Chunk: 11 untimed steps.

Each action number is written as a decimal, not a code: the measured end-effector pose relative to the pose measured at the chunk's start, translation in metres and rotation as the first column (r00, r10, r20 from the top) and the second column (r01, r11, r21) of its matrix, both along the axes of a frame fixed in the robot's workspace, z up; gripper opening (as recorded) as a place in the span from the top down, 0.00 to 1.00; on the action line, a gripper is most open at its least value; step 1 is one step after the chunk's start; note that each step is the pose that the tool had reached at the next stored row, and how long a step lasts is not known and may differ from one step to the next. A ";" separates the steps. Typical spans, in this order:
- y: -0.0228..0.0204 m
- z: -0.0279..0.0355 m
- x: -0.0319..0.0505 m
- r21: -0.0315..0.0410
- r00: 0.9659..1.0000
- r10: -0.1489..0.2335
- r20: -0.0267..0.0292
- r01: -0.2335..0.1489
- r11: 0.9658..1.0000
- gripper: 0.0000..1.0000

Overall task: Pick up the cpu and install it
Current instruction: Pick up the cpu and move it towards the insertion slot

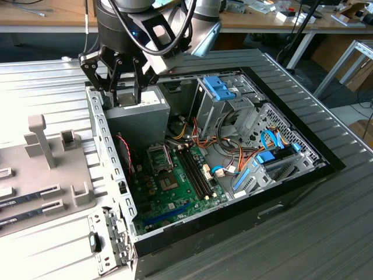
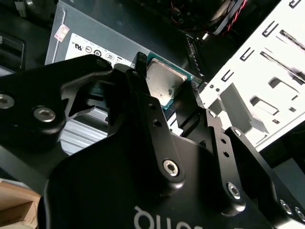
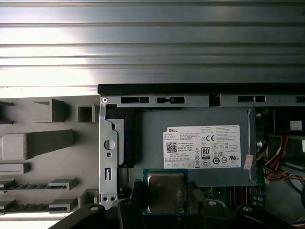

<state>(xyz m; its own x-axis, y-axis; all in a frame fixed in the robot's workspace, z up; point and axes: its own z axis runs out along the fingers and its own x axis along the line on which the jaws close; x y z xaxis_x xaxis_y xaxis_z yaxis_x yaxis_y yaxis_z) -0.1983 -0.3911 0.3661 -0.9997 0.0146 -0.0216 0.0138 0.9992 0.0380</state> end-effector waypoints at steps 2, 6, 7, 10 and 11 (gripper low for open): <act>0.0000 -0.0001 0.0010 0.000 1.000 0.000 0.000 0.000 1.000 0.53; 0.0000 -0.0004 0.0035 0.000 1.000 0.000 0.000 0.000 1.000 0.53; 0.0000 -0.0006 0.0048 0.000 1.000 0.000 0.000 0.000 1.000 0.53; 0.0000 -0.0010 0.0081 0.000 1.000 0.000 0.000 0.000 1.000 0.53; 0.0000 -0.0011 0.0088 0.000 1.000 0.000 0.000 0.000 1.000 0.53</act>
<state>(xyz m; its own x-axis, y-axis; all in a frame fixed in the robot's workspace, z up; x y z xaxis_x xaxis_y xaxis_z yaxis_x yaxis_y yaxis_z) -0.1895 -0.3911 0.3650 -0.9997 0.0146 -0.0215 0.0138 0.9992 0.0380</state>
